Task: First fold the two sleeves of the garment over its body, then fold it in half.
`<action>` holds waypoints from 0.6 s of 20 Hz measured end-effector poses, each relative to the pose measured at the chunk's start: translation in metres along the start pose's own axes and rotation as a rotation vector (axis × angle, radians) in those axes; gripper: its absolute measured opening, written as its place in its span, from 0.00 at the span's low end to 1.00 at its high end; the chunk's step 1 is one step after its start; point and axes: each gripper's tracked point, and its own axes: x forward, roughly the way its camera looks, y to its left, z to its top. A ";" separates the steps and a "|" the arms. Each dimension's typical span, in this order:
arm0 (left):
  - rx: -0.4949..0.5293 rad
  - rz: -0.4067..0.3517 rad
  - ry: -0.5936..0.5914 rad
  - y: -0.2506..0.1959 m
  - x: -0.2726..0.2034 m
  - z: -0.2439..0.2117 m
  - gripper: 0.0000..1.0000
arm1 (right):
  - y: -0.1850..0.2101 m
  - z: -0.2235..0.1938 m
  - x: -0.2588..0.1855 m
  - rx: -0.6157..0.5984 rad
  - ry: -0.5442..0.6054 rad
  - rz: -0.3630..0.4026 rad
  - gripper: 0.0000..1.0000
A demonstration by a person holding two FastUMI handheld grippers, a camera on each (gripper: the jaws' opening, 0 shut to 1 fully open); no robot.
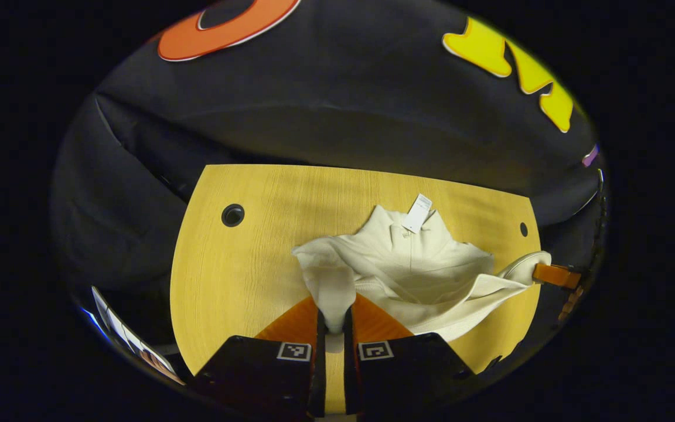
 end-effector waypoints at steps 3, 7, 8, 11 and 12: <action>0.027 0.021 0.050 0.005 0.085 -0.003 0.15 | -0.012 0.013 0.060 0.035 0.013 -0.027 0.12; 0.083 0.021 0.067 0.001 0.137 0.020 0.16 | -0.021 0.016 0.115 0.098 0.022 -0.054 0.12; 0.074 0.021 0.062 -0.002 0.140 0.020 0.17 | -0.023 0.015 0.119 0.094 0.017 -0.061 0.12; 0.088 0.074 0.026 0.006 0.146 0.029 0.47 | -0.020 0.020 0.122 0.083 -0.007 -0.046 0.15; 0.077 0.073 0.019 0.007 0.148 0.028 0.55 | -0.022 0.027 0.116 0.060 -0.035 -0.059 0.29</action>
